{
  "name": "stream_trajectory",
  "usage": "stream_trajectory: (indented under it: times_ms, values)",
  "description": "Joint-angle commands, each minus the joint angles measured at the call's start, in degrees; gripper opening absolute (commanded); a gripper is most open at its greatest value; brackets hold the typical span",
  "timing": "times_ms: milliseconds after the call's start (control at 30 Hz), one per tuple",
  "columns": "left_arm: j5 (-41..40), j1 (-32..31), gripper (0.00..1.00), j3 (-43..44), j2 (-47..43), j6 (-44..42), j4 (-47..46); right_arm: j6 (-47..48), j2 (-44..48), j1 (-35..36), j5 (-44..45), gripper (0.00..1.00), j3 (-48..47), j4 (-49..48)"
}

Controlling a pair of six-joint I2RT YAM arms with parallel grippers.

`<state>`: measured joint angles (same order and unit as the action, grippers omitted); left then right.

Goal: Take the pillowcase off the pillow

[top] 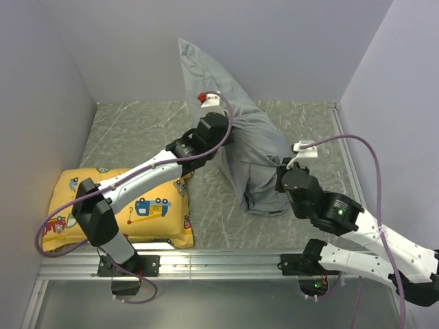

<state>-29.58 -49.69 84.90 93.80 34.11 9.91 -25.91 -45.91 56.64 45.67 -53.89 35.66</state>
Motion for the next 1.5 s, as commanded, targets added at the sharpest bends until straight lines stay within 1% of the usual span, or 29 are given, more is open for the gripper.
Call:
stream_trajectory:
  times_ms: [0, 200, 267, 300, 367, 400, 433, 533, 567, 600, 633, 667, 700, 733, 767, 833, 867, 967, 1067, 1100, 1133, 1167, 1233, 1267, 1300, 1333, 1367, 1433, 1467]
  values:
    - [-2.50, 4.95, 0.00, -3.60, -5.63, 0.61, -1.65, -0.98, 4.06, 0.05, 7.33, 0.11, -4.47, 3.80]
    - [-2.93, 10.05, 0.01, -7.91, -9.42, 2.45, -0.60, 0.51, 6.88, 0.14, 9.09, 0.08, -4.65, 2.40]
    - [-1.98, 11.63, 0.00, -8.61, -10.04, 3.15, 0.19, 1.91, 7.50, 0.05, 7.25, 0.08, -3.77, 0.30]
    - [-1.19, 11.55, 0.01, -9.14, -10.91, 3.07, -0.67, 3.05, 7.85, 0.13, 5.33, 0.08, -3.33, -2.84]
    - [1.70, 11.63, 0.01, -9.84, -11.27, 2.37, -2.26, 4.99, 7.50, 0.14, -1.35, 0.12, -2.45, -5.41]
    - [2.24, 11.64, 0.00, -9.67, -11.10, 2.37, -2.09, 5.78, 6.28, 0.22, -3.46, 0.18, -2.36, -7.08]
    - [2.68, 11.64, 0.00, -8.80, -10.75, 2.28, -1.83, 6.13, 5.58, 0.31, -7.48, 0.19, -2.45, -7.70]
    - [5.32, 11.55, 0.01, -6.95, -8.90, 2.10, -1.83, 7.71, 4.17, 5.57, -9.90, 0.25, -1.93, -11.74]
    - [5.85, 11.20, 0.01, -6.34, -7.68, 1.76, -1.91, 8.07, 3.29, 7.32, -8.77, 0.31, -2.18, -12.54]
    - [6.11, 10.85, 0.00, -5.55, -7.14, 1.58, -1.48, 8.33, 2.33, 10.91, -7.36, 0.34, -2.71, -12.37]
    - [5.94, 10.50, 0.01, -3.71, -6.44, 1.31, -1.21, 8.86, 1.36, 12.60, -5.96, 0.36, -4.02, -12.02]
    - [5.85, 9.80, 0.01, -2.82, -5.04, 0.70, -1.04, 9.03, -0.83, 14.27, -2.72, 0.40, -4.73, -11.58]
    - [5.59, 9.44, 0.01, -1.94, -4.42, 0.52, -0.69, 9.21, -2.07, 17.50, -1.13, 0.42, -5.43, -10.62]
    - [5.50, 9.18, 0.01, -0.19, -3.81, 0.35, -0.25, 9.30, -3.12, 18.76, 0.28, 0.44, -6.48, -10.26]
    - [5.59, 8.83, 0.01, 0.43, -2.67, 0.26, 0.02, 8.95, -5.31, 20.07, 1.95, 0.49, -7.10, -9.82]
    - [5.85, 8.73, 0.00, 1.84, -1.78, 0.26, 0.28, 7.64, -7.34, 22.01, 4.86, 0.54, -8.42, -8.77]
    - [5.94, 8.65, 0.00, 2.11, -1.34, 0.34, 0.28, 7.11, -9.27, 22.45, 5.48, 0.59, -8.95, -8.24]
    - [6.03, 8.30, 0.01, 2.72, -0.99, 0.35, 0.37, 2.99, -14.18, 22.81, 9.42, 0.67, -11.49, -5.17]
    - [5.68, 8.21, 0.00, 2.37, -1.51, 0.61, 0.55, -4.30, -19.98, 22.55, 18.29, 0.71, -16.41, 3.69]
    - [5.68, 8.12, 0.01, 2.11, -1.77, 0.61, 0.46, -7.72, -21.23, 22.46, 20.14, 0.71, -18.69, 8.50]
    - [5.76, 8.12, 0.01, 1.50, -2.04, 0.78, 0.37, -8.79, -22.28, 22.20, 21.99, 0.70, -19.58, 10.20]
    - [5.94, 8.03, 0.00, 1.15, -2.65, 0.87, 0.20, -8.81, -23.60, 21.59, 21.92, 0.67, -20.11, 10.65]
    - [6.12, 7.94, 0.01, 0.09, -3.27, 1.05, -0.15, -5.22, -23.96, 21.40, 21.13, 0.62, -19.94, 6.98]
    - [6.03, 7.77, 0.01, -0.26, -3.88, 1.14, -0.33, -4.42, -23.88, 21.23, 20.17, 0.47, -19.68, 5.49]
    - [6.03, 7.68, 0.01, -0.96, -4.06, 1.14, -0.25, -3.98, -23.87, 21.05, 19.81, 0.39, -19.42, 4.34]
    - [5.94, 7.77, 0.02, -1.14, -4.41, 1.31, -0.16, -4.32, -23.87, 20.97, 19.72, 0.33, -19.41, 4.68]
    - [5.85, 7.77, 0.03, -1.40, -4.94, 1.23, -0.07, -4.93, -23.87, 20.79, 19.98, 0.25, -19.33, 5.12]
    - [5.50, 7.77, 0.06, -2.37, -5.64, 1.05, 0.37, -8.00, -23.61, 20.26, 20.68, 0.16, -19.24, 8.89]
    - [5.41, 7.77, 0.09, -2.63, -6.51, 1.05, 0.55, -9.15, -22.57, 20.18, 21.82, 0.09, -18.98, 10.29]
